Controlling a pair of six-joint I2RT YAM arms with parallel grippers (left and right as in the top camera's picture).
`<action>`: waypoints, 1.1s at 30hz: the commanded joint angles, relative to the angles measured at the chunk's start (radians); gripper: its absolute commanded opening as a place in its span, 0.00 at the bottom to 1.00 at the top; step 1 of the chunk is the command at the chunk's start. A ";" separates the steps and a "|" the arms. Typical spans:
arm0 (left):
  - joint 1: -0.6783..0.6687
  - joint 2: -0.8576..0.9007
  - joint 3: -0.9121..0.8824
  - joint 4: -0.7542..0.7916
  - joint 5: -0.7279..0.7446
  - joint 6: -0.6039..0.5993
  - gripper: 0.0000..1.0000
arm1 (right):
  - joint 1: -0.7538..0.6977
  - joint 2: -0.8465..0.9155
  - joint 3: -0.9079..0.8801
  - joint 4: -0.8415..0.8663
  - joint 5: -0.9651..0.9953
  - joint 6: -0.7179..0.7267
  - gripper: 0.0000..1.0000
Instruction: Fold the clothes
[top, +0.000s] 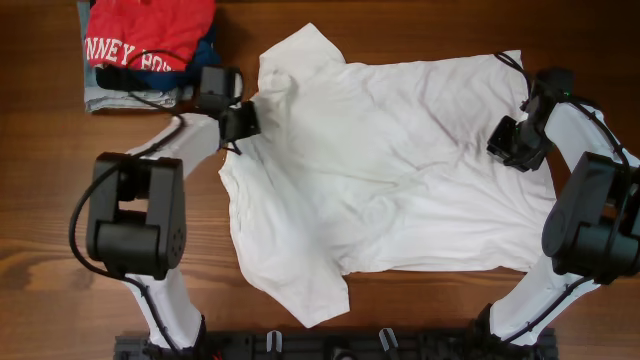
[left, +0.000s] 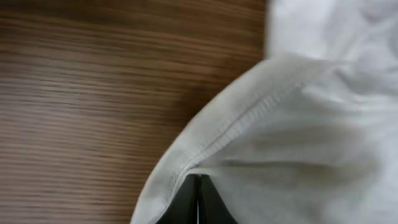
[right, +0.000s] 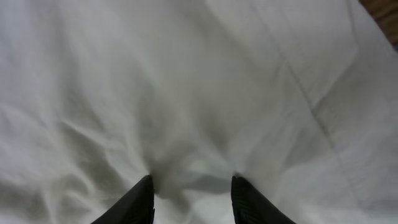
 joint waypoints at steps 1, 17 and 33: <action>0.103 0.075 -0.039 -0.058 -0.109 -0.050 0.04 | 0.001 0.013 0.005 0.004 0.034 -0.011 0.40; 0.128 0.029 -0.039 -0.206 -0.292 -0.132 0.04 | 0.001 0.013 0.005 -0.015 0.158 0.126 0.40; 0.126 -0.322 -0.039 -0.274 -0.322 -0.132 0.08 | -0.037 -0.060 0.133 -0.152 0.181 0.193 0.38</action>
